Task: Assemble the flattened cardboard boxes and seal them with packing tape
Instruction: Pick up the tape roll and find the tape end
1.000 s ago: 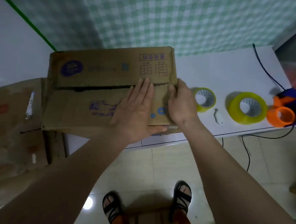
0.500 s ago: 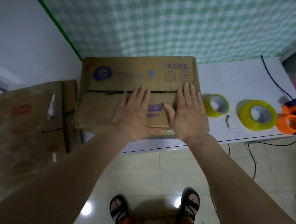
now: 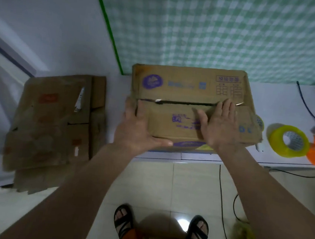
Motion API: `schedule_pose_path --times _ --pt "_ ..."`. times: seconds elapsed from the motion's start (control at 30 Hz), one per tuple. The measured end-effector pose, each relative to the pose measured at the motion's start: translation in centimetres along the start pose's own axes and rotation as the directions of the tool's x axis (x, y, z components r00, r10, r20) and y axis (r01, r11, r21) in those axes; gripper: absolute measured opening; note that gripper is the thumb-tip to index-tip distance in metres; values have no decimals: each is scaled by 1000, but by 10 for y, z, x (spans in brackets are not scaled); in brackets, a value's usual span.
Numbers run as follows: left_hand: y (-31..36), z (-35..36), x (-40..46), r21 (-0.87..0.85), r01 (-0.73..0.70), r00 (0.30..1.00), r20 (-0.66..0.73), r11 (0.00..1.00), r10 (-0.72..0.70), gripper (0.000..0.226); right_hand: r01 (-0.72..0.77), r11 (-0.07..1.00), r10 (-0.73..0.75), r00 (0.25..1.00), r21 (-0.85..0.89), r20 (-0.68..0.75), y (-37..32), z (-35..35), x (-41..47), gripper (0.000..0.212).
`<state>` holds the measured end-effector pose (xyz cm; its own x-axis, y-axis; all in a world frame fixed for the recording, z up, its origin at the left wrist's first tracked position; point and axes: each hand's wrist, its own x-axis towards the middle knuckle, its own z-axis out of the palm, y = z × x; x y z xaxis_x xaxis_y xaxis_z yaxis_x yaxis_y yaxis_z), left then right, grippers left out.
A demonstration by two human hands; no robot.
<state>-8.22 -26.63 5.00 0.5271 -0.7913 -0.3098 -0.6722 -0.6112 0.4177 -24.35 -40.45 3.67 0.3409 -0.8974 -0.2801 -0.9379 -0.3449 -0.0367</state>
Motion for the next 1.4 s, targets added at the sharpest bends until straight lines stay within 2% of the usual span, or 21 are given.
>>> schedule_pose_path --times 0.13,0.2,0.27,0.33,0.4,0.47,0.57,0.67,0.73,0.83,1.03,1.13,1.27,1.33,1.4 --pt "-2 10 -15 -87 36 999 -11 996 -37 146 250 967 -252 967 52 28 -59 10 -27 68" --pt "-9 5 -10 36 -13 1000 -16 999 13 136 406 912 -408 913 66 22 -76 12 -36 60" --pt "-11 1 -5 203 -79 997 13 976 78 132 493 869 -494 869 44 26 -73 10 -38 58" --pt "-9 -1 -4 265 -103 994 46 959 95 138 461 887 -462 886 23 44 -51 6 -31 62" --pt "-8 -2 -4 262 -99 995 60 960 86 144 335 942 -333 941 -18 56 -17 0 -20 68" --pt "-6 -1 -5 222 -91 995 60 971 80 147 199 977 -195 979 -76 50 17 -8 -11 74" --pt "-9 1 -5 127 -83 996 46 988 78 147 35 979 -31 999 -199 23 38 -16 -5 79" --pt "-13 4 -6 28 -98 995 35 995 97 149 -91 992 94 995 -86 34 10 -11 -10 83" --pt "-16 6 -6 -69 -94 995 29 993 96 154 -48 998 51 997 -46 58 -20 -2 -17 80" --pt "-19 8 -1 -192 -96 995 7 977 99 156 108 994 -107 992 -9 67 -64 5 -27 72" --pt "-33 9 7 -375 -112 992 19 920 128 140 287 951 -296 952 112 78 -120 11 -42 62" --pt "-42 10 9 -464 -113 991 12 879 133 132 401 896 -418 907 191 54 -133 11 -50 55" --pt "-45 7 11 -546 -174 984 -66 820 165 111 549 803 -572 819 232 42 -126 8 -52 52" --pt "-46 7 11 -555 -183 982 -70 812 173 112 573 791 -597 800 215 62 -126 8 -48 53" --pt "-49 9 13 -528 -195 980 -70 827 186 119 543 809 -573 815 225 90 -133 8 -43 53"
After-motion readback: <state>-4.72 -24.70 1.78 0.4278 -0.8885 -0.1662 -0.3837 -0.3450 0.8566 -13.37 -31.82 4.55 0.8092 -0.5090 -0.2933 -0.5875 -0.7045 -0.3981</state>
